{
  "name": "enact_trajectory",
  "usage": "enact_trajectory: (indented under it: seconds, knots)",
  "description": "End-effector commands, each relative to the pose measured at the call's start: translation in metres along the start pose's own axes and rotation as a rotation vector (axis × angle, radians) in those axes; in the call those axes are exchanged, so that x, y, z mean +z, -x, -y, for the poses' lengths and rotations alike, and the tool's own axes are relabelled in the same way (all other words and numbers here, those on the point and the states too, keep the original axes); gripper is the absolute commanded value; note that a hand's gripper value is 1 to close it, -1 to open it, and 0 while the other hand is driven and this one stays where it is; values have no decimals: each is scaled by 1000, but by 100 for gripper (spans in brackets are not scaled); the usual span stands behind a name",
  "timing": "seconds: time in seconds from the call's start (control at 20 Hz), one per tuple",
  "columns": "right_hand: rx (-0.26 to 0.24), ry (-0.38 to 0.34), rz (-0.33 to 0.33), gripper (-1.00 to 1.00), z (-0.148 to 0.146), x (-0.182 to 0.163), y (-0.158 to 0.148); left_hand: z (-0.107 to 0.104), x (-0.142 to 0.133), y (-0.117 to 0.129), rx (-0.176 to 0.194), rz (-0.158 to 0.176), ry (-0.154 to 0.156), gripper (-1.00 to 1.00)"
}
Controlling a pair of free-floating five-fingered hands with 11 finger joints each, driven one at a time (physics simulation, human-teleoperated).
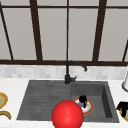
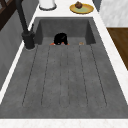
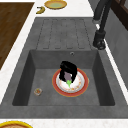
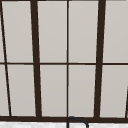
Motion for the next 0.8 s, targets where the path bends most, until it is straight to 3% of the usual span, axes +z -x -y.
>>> enact_trajectory:
  seconds: [0.0, 0.2, 0.35, 0.5, 0.6, 0.65, 0.7, 0.75]
  knots:
    - [0, 0, 0, 0, 0, 0, 0, 21, 8, 27, 0, 47, 19, 100]
    - [0, 0, 0, 0, 0, 0, 0, 39, 18, 61, 16, 57, 13, 100]
    - [0, 0, 0, 0, 0, 0, 0, 33, 21, 62, 65, 57, -20, 100]
    - [0, 0, 0, 0, 0, 0, 0, 32, 23, 70, 97, 54, -25, 100]
    - [0, 0, 0, 0, 0, 0, 0, 29, 27, 65, 123, 62, -65, 100]
    - [0, 0, 0, 0, 0, 0, 0, 18, 24, 53, 145, 41, -62, 100]
    - [0, 0, 0, 0, 0, 0, 0, 12, 19, 45, 129, 59, -63, -100]
    - [0, 0, 0, 0, 0, 0, 0, -12, 14, 38, 122, 68, -113, -100]
